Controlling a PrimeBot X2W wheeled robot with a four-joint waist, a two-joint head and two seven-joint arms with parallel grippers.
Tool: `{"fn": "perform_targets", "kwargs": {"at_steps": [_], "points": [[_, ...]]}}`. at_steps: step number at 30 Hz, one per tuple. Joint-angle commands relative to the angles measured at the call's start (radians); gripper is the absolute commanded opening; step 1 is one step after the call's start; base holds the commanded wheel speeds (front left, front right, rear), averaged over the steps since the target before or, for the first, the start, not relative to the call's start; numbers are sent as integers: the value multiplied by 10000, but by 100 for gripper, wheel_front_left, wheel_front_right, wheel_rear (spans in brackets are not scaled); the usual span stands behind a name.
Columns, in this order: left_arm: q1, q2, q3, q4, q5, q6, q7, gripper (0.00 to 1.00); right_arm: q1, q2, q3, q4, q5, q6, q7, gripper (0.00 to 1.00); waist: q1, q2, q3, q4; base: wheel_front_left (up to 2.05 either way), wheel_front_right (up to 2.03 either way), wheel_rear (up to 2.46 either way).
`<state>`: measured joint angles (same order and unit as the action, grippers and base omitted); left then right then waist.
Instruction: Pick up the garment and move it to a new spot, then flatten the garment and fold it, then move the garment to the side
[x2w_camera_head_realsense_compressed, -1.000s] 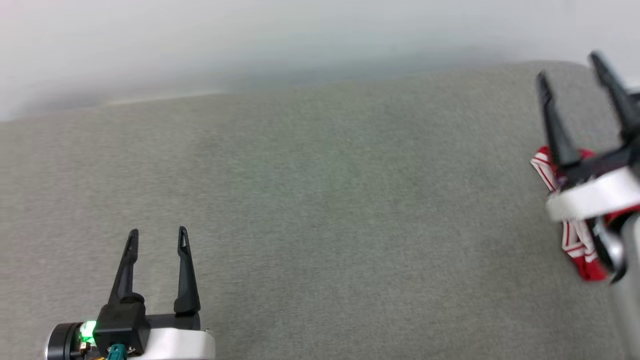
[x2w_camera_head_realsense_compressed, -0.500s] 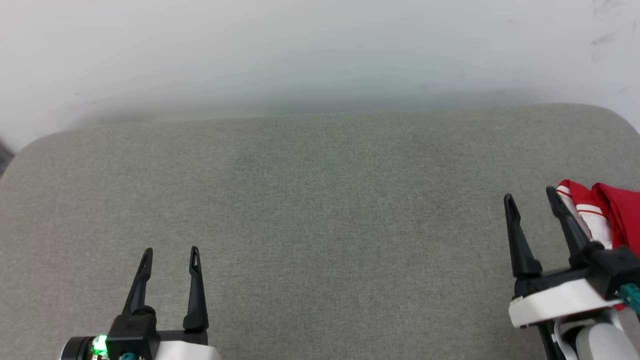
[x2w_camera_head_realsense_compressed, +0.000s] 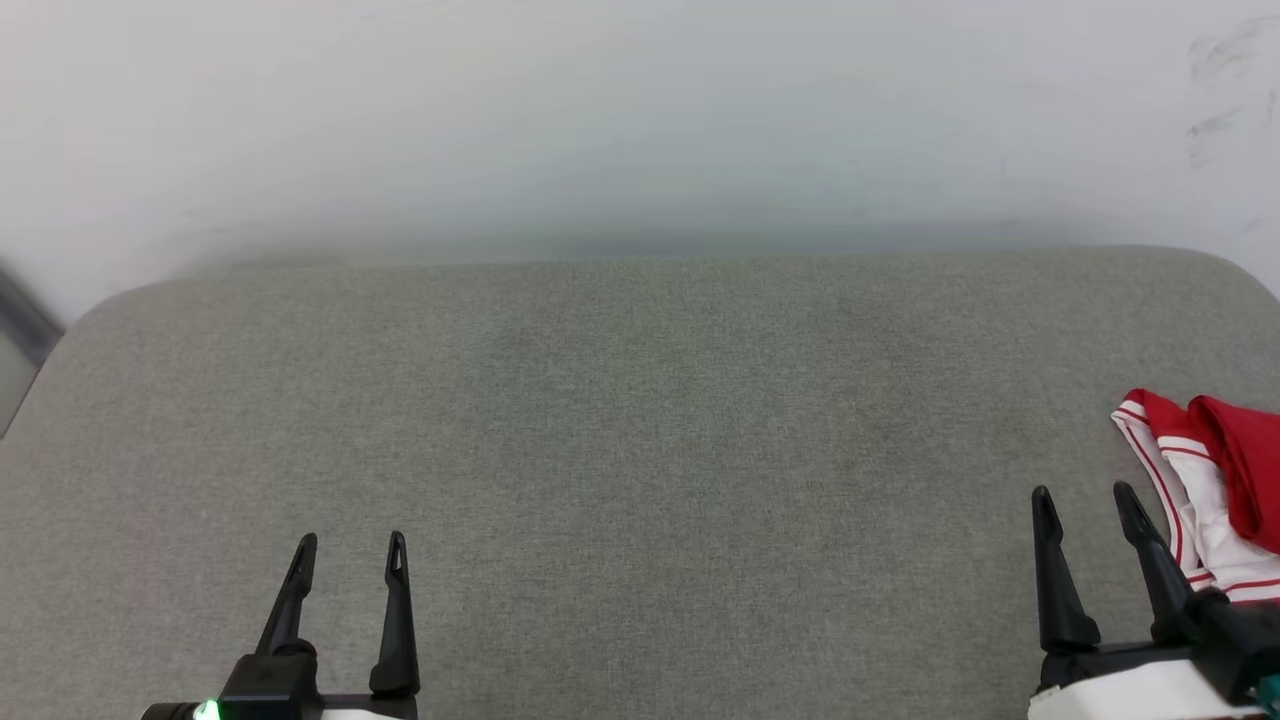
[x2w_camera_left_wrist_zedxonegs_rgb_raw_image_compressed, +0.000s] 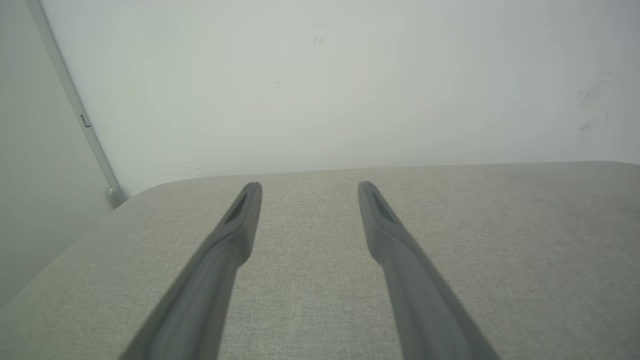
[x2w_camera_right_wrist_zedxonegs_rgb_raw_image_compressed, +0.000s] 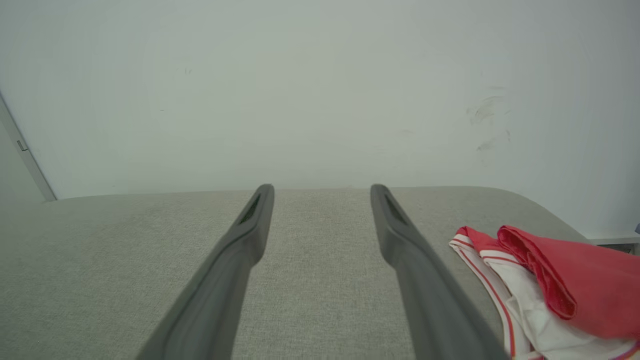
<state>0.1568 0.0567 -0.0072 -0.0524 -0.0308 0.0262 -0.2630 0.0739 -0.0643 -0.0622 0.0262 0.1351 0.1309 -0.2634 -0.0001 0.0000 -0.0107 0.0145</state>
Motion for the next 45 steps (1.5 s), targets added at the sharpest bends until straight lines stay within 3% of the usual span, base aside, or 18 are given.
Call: {"fn": "perform_targets", "kwargs": {"at_steps": [1,20,21,26,45], "points": [[49,-7,19,5,-12,-32,-22,100,147,38,-37,-86,49,-4,-13,100,1,0,-28,18,0,0,0],[330,-51,90,183,24,-252,-22,100,909,163,-230,-245,352,-4,-13,100,1,0,-279,56,0,0,0],[231,-42,84,179,2,-223,0,0,780,115,-229,-252,276,0,0,0,1,0,-280,56,0,0,0],[248,-56,64,580,-185,-237,29,0,794,117,-195,145,454,0,45,0,1,0,-278,54,0,0,0],[-496,94,164,1190,-4212,-564,806,0,124,19,-151,634,4098,0,868,0,1,0,-214,24,0,0,0]]}}
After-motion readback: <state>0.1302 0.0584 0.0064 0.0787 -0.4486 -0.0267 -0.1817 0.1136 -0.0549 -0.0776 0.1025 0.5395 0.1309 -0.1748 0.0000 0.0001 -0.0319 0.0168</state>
